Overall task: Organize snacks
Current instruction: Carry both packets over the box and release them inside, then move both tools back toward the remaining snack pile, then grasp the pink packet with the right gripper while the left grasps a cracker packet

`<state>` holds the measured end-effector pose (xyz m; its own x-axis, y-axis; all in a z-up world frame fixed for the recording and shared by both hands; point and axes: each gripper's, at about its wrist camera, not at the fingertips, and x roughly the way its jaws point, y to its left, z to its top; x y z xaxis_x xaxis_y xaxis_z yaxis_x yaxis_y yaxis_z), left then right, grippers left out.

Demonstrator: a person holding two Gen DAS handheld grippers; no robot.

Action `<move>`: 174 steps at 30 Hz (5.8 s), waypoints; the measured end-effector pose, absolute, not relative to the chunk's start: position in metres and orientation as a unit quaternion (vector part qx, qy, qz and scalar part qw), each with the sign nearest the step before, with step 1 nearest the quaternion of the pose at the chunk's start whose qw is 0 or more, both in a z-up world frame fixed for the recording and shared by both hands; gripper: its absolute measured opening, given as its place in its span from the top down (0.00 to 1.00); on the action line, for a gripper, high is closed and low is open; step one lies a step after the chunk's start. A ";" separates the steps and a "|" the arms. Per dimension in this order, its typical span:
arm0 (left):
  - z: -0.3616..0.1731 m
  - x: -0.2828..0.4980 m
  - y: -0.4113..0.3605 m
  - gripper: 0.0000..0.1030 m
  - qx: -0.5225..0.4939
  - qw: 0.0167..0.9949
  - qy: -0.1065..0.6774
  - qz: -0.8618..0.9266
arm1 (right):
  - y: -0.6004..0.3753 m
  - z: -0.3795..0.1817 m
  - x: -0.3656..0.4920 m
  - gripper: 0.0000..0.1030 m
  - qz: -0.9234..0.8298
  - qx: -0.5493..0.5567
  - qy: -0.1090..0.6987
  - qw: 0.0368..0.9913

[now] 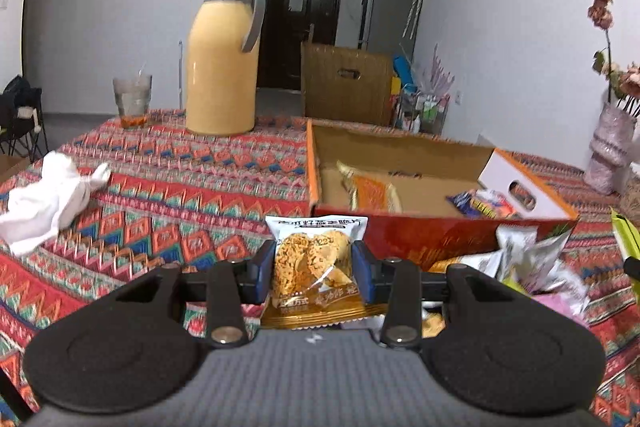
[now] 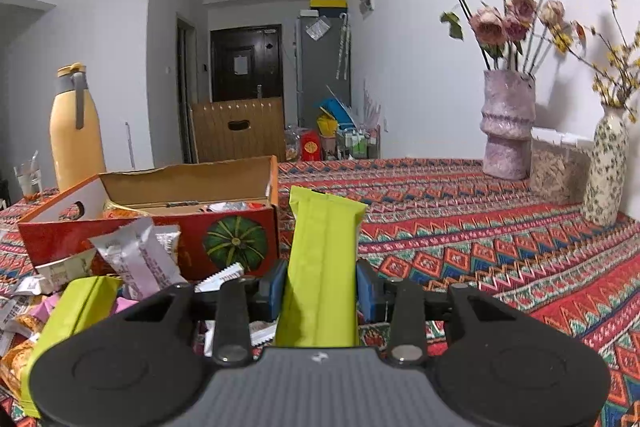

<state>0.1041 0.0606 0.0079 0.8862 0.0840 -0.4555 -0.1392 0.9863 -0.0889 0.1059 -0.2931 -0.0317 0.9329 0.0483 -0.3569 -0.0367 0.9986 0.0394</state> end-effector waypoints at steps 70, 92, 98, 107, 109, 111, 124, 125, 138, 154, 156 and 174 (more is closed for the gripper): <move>0.024 0.239 0.022 0.00 -0.067 0.974 0.197 0.085 | -0.218 0.000 0.258 0.00 0.092 0.030 0.200 0.975; 0.055 0.192 0.029 0.00 -0.040 0.975 0.203 0.078 | -0.229 0.045 0.211 0.00 0.084 0.013 0.155 0.984; 0.052 0.165 0.036 0.00 -0.037 0.975 0.208 0.070 | -0.237 0.046 0.179 0.00 0.082 0.006 0.157 0.984; 0.024 0.128 0.052 0.00 -0.033 0.969 0.239 0.058 | -0.248 0.024 0.130 0.00 0.080 0.011 0.183 0.980; 0.017 0.119 0.055 0.00 -0.032 0.968 0.244 0.056 | -0.249 0.018 0.120 0.00 0.077 0.012 0.189 0.979; 0.011 0.111 0.059 0.00 -0.034 0.966 0.250 0.056 | -0.252 0.012 0.110 0.00 0.076 0.017 0.196 0.978; -0.017 0.092 0.062 0.00 -0.029 0.969 0.241 0.047 | -0.253 -0.025 0.086 0.00 0.075 0.026 0.246 0.966; -0.018 0.092 0.061 0.00 -0.028 0.970 0.239 0.045 | -0.252 -0.027 0.086 0.00 0.078 0.027 0.247 0.966; -0.020 0.086 0.065 0.00 -0.038 0.973 0.222 0.044 | -0.245 -0.034 0.088 0.00 0.083 0.030 0.251 0.964; -0.021 0.087 0.067 0.00 -0.045 0.972 0.226 0.044 | -0.244 -0.033 0.099 0.00 0.086 0.014 0.267 0.960; -0.020 0.087 0.067 0.00 -0.046 0.972 0.225 0.042 | -0.240 -0.033 0.104 0.00 0.096 0.012 0.273 0.957; -0.021 0.087 0.068 0.00 -0.050 0.972 0.226 0.041 | -0.216 -0.051 0.134 0.41 0.139 0.011 0.328 0.934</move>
<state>0.0869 0.0677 -0.0211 0.8940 0.0580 -0.4444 -0.1033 0.9916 -0.0783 0.1343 -0.2161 -0.0513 0.7465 0.2676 -0.6091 -0.2526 0.9610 0.1126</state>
